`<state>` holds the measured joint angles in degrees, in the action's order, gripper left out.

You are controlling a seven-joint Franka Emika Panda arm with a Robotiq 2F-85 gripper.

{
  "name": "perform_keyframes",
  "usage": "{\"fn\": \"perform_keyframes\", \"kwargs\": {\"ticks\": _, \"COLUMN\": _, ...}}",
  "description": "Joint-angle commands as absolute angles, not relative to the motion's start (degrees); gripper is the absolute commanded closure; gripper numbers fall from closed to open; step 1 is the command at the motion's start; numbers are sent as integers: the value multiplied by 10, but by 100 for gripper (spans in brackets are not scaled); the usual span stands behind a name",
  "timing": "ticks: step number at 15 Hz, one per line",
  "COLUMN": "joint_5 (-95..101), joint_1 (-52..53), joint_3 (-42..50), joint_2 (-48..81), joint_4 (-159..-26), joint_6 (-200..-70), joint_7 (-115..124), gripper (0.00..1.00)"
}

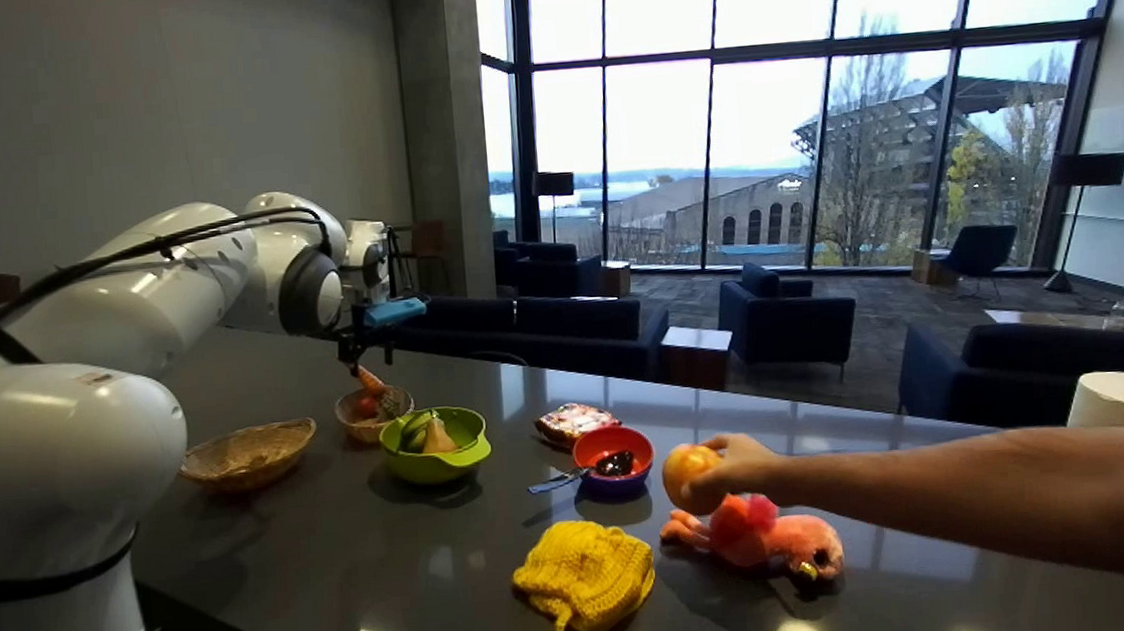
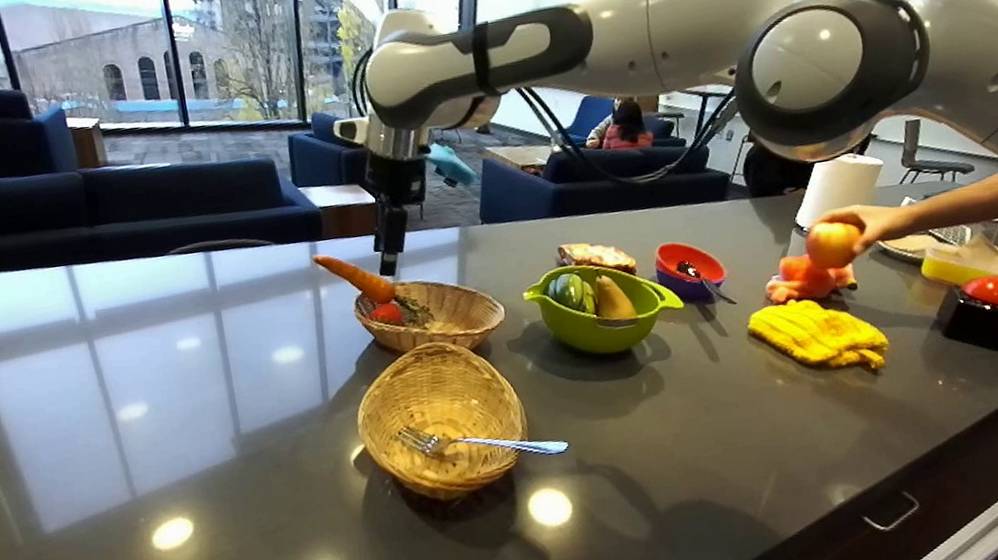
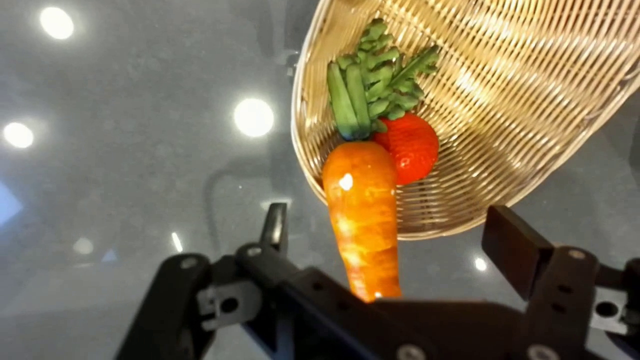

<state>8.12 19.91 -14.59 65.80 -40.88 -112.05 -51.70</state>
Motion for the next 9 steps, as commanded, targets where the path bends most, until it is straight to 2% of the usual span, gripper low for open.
{"fn": "perform_keyframes", "kwargs": {"ticks": 1, "joint_5": 70, "joint_1": 197, "joint_3": -152, "joint_2": 659, "joint_4": -397, "joint_6": -1110, "joint_7": -505, "gripper": 0}}
{"fn": "perform_keyframes", "kwargs": {"ticks": 9, "joint_5": 41, "joint_1": 214, "joint_3": -166, "joint_2": 682, "joint_4": -384, "joint_6": -1118, "joint_7": -498, "gripper": 0}}
